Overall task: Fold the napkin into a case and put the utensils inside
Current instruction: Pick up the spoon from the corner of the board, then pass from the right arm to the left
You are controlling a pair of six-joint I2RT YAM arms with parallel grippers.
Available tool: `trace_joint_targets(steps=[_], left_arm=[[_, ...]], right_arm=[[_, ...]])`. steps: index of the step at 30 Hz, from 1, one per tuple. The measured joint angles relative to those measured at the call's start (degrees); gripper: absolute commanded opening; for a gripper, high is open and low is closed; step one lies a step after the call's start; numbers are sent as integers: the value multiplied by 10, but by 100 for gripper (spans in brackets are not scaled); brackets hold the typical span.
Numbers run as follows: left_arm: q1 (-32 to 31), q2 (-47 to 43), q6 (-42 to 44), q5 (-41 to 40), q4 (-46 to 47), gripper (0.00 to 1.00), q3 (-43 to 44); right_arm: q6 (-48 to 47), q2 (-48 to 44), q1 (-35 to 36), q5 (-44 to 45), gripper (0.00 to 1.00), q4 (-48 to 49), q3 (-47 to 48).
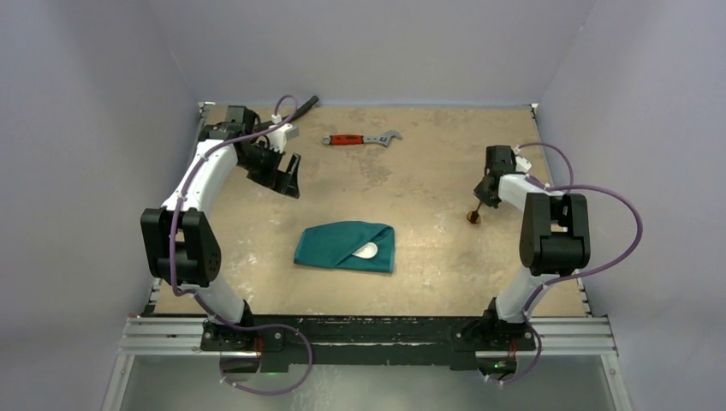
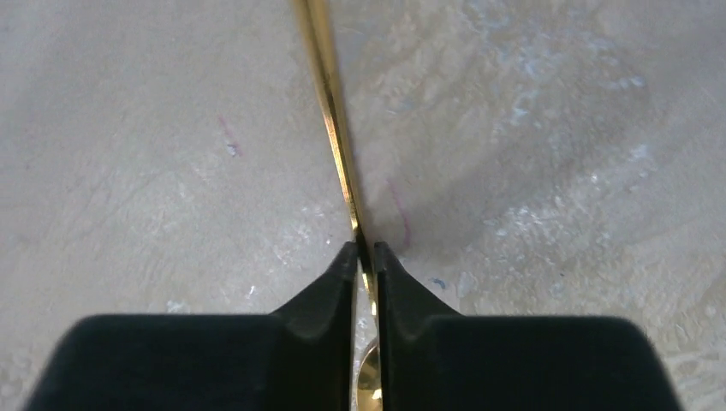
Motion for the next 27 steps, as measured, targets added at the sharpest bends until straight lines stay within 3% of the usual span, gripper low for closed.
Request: trace_joint_targets(steps=[2,7,21,27], left_arm=[[2,3,0,2,-1,94,7],[6,11,-2,4,-3,94,26],[8,39,6,51,-16,99,38],[9,38,90,102,-2,99,50]], right_arm=[[-5,0,-2,-14,0,17,-5],[-30,11,19,-34,0,56,-3],[-161,22,187,-148,0,72,49],[-217,14,247,-236,0,41,133]])
